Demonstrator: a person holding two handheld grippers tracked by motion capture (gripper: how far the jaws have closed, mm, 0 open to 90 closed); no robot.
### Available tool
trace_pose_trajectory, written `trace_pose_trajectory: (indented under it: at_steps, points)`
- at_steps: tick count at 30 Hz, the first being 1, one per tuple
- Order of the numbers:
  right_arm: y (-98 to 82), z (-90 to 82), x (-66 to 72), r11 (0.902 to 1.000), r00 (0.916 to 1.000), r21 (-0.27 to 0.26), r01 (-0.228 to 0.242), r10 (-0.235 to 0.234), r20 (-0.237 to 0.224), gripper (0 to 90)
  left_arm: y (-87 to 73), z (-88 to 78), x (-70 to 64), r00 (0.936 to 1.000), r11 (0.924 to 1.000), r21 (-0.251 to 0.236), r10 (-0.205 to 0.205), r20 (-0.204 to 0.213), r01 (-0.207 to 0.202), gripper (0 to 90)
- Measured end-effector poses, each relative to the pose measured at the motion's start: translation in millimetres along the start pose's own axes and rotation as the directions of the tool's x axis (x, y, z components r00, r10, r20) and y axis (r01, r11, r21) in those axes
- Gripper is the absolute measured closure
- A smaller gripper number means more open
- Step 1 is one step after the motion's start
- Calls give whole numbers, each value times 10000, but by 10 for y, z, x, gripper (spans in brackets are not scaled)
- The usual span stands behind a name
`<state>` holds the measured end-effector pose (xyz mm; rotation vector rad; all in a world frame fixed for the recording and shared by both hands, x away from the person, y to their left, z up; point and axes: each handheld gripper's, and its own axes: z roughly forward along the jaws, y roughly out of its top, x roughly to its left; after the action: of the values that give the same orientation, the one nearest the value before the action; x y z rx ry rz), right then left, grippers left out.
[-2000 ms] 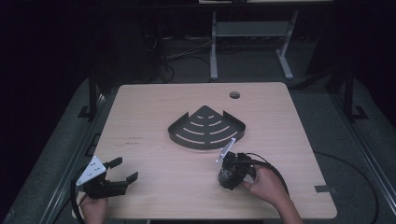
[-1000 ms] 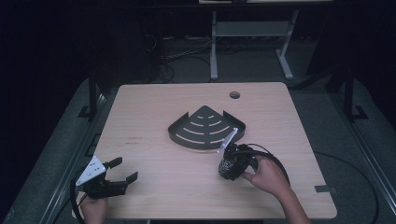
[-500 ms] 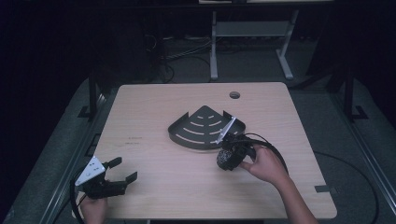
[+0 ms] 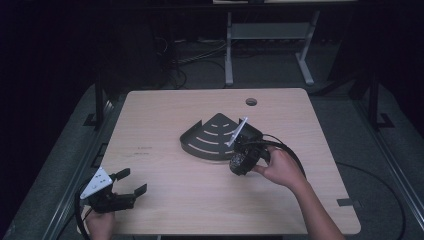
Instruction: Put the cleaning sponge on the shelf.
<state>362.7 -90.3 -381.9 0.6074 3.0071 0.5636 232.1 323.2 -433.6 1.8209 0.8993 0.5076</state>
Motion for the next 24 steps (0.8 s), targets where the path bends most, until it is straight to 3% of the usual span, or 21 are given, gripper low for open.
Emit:
trace_pose_trajectory:
  at_steps: [9,24]
  points:
    - [122,-14,-56,9999,10000,119,41,-41,-7,313,-4,-12,11,10000,10000,-51,-47,-39,47,137]
    - [338,-54,-274,9997,10000,257,-52,51,30,312,-5,-17,19,10000,9999,-77,-70,-13,70,137]
